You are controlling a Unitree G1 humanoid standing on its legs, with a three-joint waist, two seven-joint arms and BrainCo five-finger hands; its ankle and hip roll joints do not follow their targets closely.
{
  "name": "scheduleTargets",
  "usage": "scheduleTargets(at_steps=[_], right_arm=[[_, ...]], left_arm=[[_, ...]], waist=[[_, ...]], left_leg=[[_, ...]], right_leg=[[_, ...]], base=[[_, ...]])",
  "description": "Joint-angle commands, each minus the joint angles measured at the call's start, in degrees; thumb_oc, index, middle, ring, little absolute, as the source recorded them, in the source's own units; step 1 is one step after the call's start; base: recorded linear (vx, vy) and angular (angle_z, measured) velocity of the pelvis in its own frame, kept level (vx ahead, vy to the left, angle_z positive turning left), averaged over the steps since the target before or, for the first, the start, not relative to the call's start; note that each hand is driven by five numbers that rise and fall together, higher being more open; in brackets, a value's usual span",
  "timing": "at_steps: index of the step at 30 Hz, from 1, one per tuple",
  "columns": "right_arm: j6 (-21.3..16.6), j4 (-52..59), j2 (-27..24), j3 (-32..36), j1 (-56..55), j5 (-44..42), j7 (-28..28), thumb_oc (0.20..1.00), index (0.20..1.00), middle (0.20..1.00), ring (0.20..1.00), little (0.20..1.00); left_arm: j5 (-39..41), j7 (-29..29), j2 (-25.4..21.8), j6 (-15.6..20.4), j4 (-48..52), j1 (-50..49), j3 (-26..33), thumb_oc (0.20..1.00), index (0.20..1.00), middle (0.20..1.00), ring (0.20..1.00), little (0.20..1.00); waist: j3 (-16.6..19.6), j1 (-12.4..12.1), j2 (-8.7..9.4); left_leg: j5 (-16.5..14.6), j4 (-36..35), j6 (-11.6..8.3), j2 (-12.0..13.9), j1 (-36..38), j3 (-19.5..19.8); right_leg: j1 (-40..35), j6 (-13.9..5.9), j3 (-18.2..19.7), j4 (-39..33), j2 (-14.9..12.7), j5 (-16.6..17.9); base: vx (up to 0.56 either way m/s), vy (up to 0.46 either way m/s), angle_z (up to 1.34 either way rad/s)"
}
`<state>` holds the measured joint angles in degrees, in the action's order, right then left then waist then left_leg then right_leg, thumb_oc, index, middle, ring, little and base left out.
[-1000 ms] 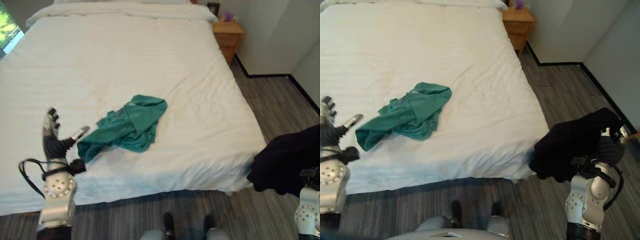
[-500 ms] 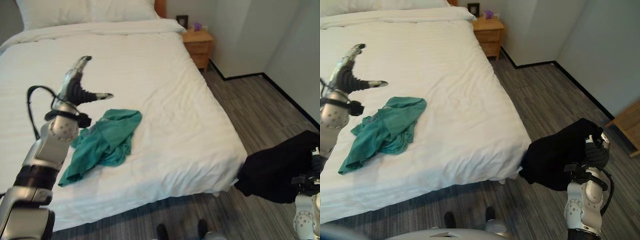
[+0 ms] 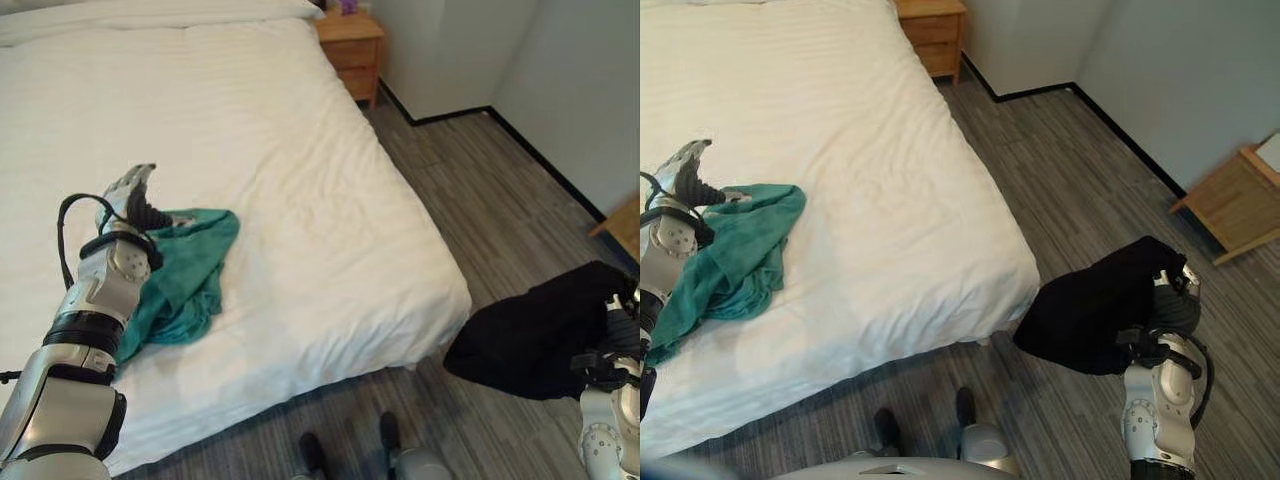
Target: Pick up bed clothes into laundry basket.
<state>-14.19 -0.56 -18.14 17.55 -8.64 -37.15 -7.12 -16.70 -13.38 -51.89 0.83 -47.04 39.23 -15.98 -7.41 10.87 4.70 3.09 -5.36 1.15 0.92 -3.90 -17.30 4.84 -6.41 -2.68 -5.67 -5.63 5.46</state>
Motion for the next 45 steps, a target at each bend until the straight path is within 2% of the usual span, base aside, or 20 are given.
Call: scheduleTargets(at_steps=[1, 6, 8, 13, 15, 20, 24, 25, 26, 31, 36, 38, 39, 40, 41, 42, 45], right_arm=[[-4.1, 5.2, -2.8, 2.7, 4.3, -2.1, 0.1, 0.200, 0.200, 0.200, 0.200, 0.200], [-3.6, 6.2, -3.4, -0.2, 5.8, -2.5, 0.6, 0.200, 0.200, 0.200, 0.200, 0.200], [-3.5, 7.4, -3.8, -0.9, 5.4, -1.9, 0.9, 0.200, 0.200, 0.200, 0.200, 0.200], [-3.7, 8.1, -4.0, -0.6, 5.0, -2.2, 0.3, 0.200, 0.200, 0.200, 0.200, 0.200], [-3.8, 8.4, -3.6, -0.1, 4.5, -2.7, 0.0, 0.200, 0.200, 0.200, 0.200, 0.200], [-3.4, 9.3, -4.4, -0.8, 4.7, -2.2, 0.2, 0.200, 0.200, 0.200, 0.200, 0.200], [-3.1, 10.1, -4.7, -1.0, 4.5, -2.0, 0.3, 0.200, 0.200, 0.200, 0.200, 0.200], [-3.1, 10.3, -4.7, -1.0, 4.3, -1.8, 0.5, 0.200, 0.200, 0.200, 0.200, 0.200], [-3.1, 10.6, -4.8, -1.0, 4.2, -1.6, 0.6, 0.200, 0.200, 0.200, 0.200, 0.200], [-3.6, 10.3, -5.0, -0.6, 3.9, -1.3, 0.9, 0.200, 0.200, 0.200, 0.200, 0.200], [-3.2, 8.7, -4.8, -0.2, 4.4, -0.9, 0.4, 0.200, 0.200, 0.200, 0.200, 0.200], [-2.4, 7.9, -4.9, -0.2, 5.2, -0.4, 0.5, 0.200, 0.200, 0.200, 0.200, 0.200], [-2.4, 7.9, -4.9, -0.3, 5.2, -0.4, 0.5, 0.200, 0.200, 0.200, 0.200, 0.200], [-2.1, 6.9, -5.0, -0.2, 6.1, -0.4, 0.3, 0.200, 0.200, 0.200, 0.200, 0.200], [-2.2, 6.3, -4.9, -0.1, 6.8, -0.5, 0.1, 0.200, 0.200, 0.200, 0.200, 0.200], [-2.2, 6.3, -5.1, -0.2, 6.9, -0.6, 0.1, 0.200, 0.200, 0.200, 0.200, 0.200], [-1.4, 4.8, -5.3, 0.1, 8.2, 0.7, -0.6, 0.200, 0.200, 0.200, 0.200, 0.200]], left_arm=[[-1.0, -0.7, -1.6, 1.1, -2.3, 6.7, 1.7, 1.000, 1.000, 1.000, 1.000, 1.000], [-1.0, -0.7, -0.7, 0.4, -11.5, 9.8, -0.3, 1.000, 1.000, 1.000, 1.000, 1.000], [-1.8, -0.8, 0.4, -1.0, -16.6, 10.4, 0.0, 1.000, 1.000, 1.000, 1.000, 1.000], [-5.3, -1.0, 0.5, -3.2, -20.7, 10.7, -0.2, 1.000, 1.000, 1.000, 1.000, 1.000], [-3.7, 0.1, 1.0, -3.3, -22.4, 8.0, 2.4, 1.000, 1.000, 1.000, 1.000, 1.000], [-5.4, 1.6, 1.2, -4.2, -25.3, 6.5, 2.5, 1.000, 1.000, 1.000, 1.000, 1.000], [-3.5, 3.3, 3.4, -4.5, -28.4, 4.7, 4.6, 1.000, 1.000, 1.000, 1.000, 1.000], [-3.8, 3.7, 3.9, -4.5, -29.0, 4.2, 4.6, 0.793, 0.793, 0.793, 0.793, 0.793], [-3.7, 4.0, 4.2, -4.5, -29.1, 4.0, 4.9, 0.200, 0.200, 0.200, 0.200, 0.200], [5.3, 3.0, 6.3, -3.1, -26.9, 4.2, 8.8, 0.200, 0.200, 0.200, 0.200, 0.200], [16.2, 1.3, 6.6, 0.1, -16.7, 4.9, 10.5, 0.200, 0.200, 0.200, 0.200, 0.200], [23.7, 2.2, 7.0, 2.2, -11.2, 4.3, 11.8, 0.200, 0.200, 0.200, 0.200, 0.200], [23.8, 2.2, 6.9, 2.2, -11.1, 4.1, 11.9, 0.200, 0.200, 0.200, 0.200, 0.200], [36.0, 4.2, 8.4, 5.1, -3.9, 2.1, 14.6, 0.200, 0.200, 0.200, 0.200, 0.200], [42.3, 3.7, 9.5, 7.1, 2.8, 0.9, 15.3, 0.200, 0.200, 0.200, 0.200, 0.200], [42.4, 3.6, 9.5, 7.0, 3.3, 0.4, 15.6, 0.200, 0.200, 0.200, 0.200, 0.200], [47.1, 3.9, 9.7, 9.6, 16.3, -2.4, 14.1, 0.200, 0.200, 0.200, 0.200, 0.200]], waist=[[-2.1, -1.7, -0.34], [-3.9, -1.0, 0.18], [-4.8, -0.8, 0.67], [-6.1, -0.2, 1.35], [-6.7, -0.5, 1.89], [-7.6, 0.0, 2.70], [-7.7, 0.2, 3.24], [-7.6, 0.3, 3.37], [-7.5, 0.3, 3.45], [-6.9, -0.1, 3.23], [-5.9, -1.1, 1.75], [-5.3, -1.5, 1.14], [-5.3, -1.4, 1.21], [-4.6, -1.9, 0.47], [-3.9, -2.2, 0.07], [-3.8, -2.0, 0.08], [-1.6, -2.7, -1.31]], left_leg=[[-2.4, 0.4, -3.53, 3.1, 2.5, 4.4], [-1.6, 0.4, -3.81, 3.6, 0.8, 3.4], [-1.4, 0.4, -3.98, 3.9, 0.5, 2.5], [-1.2, 0.4, -4.27, 4.6, -0.2, 1.3], [-1.2, 0.4, -4.45, 4.8, -0.5, 0.8], [-0.8, 0.4, -4.82, 5.4, -1.5, 0.2], [-0.7, 0.4, -5.10, 5.7, -1.9, 0.4], [-0.7, 0.4, -5.13, 5.7, -1.8, 0.4], [-0.9, 0.4, -5.16, 5.8, -1.7, 0.5], [-1.5, 0.4, -5.32, 5.9, -0.4, 0.8], [-2.3, 0.4, -5.24, 5.6, 0.8, 2.0], [-2.6, 0.4, -5.17, 5.4, 1.5, 2.4], [-2.2, 0.4, -5.16, 5.3, 1.3, 2.4], [-2.7, 0.4, -5.12, 5.1, 2.0, 3.0], [-2.8, 0.4, -5.06, 4.9, 2.3, 3.3], [-2.4, 0.4, -5.04, 4.9, 2.1, 3.4], [-2.9, 0.4, -4.82, 4.4, 3.5, 4.6]], right_leg=[[1.5, -4.53, -1.2, 1.2, -1.9, 2.4], [3.7, -4.52, -0.7, 1.1, -1.4, 3.5], [4.4, -4.53, -0.1, 1.0, -1.1, 3.8], [6.0, -4.84, 0.2, 0.8, -0.7, 4.4], [6.6, -4.86, 0.5, 0.7, -0.4, 4.6], [7.9, -4.85, 0.6, 0.7, 0.1, 5.0], [8.3, -4.67, 0.2, 0.7, 0.3, 4.8], [8.2, -4.59, 0.1, 0.7, 0.4, 4.6], [8.0, -4.53, 0.1, 0.7, 0.4, 4.5], [6.6, -4.22, -0.6, 0.7, 0.4, 3.5], [4.4, -4.05, -2.0, 0.7, 0.2, 2.2], [3.4, -4.04, -2.5, 0.7, 0.0, 1.8], [3.6, -3.96, -2.5, 0.7, 0.0, 2.1], [2.4, -3.95, -2.8, 0.7, -0.2, 1.4], [1.8, -3.85, -3.0, 0.7, -0.3, 1.2], [2.0, -3.76, -3.0, 0.7, -0.3, 1.5], [-0.4, -3.32, -3.6, 0.8, -0.7, 0.6]], base=[[-0.06, -0.007, -0.03], [-0.04, -0.023, -0.08], [0.01, -0.025, -0.23], [-0.01, -0.022, -0.17], [0.02, -0.020, -0.21], [-0.01, -0.029, -0.10], [0.02, -0.020, -0.07], [0.00, 0.000, 0.00], [0.04, -0.022, -0.02], [0.04, -0.015, 0.02], [0.03, -0.009, 0.16], [0.03, 0.006, 0.18], [0.04, 0.023, 0.17], [0.03, 0.015, 0.11], [0.03, 0.015, 0.06], [0.03, 0.012, 0.09], [0.04, 0.019, 0.23]])
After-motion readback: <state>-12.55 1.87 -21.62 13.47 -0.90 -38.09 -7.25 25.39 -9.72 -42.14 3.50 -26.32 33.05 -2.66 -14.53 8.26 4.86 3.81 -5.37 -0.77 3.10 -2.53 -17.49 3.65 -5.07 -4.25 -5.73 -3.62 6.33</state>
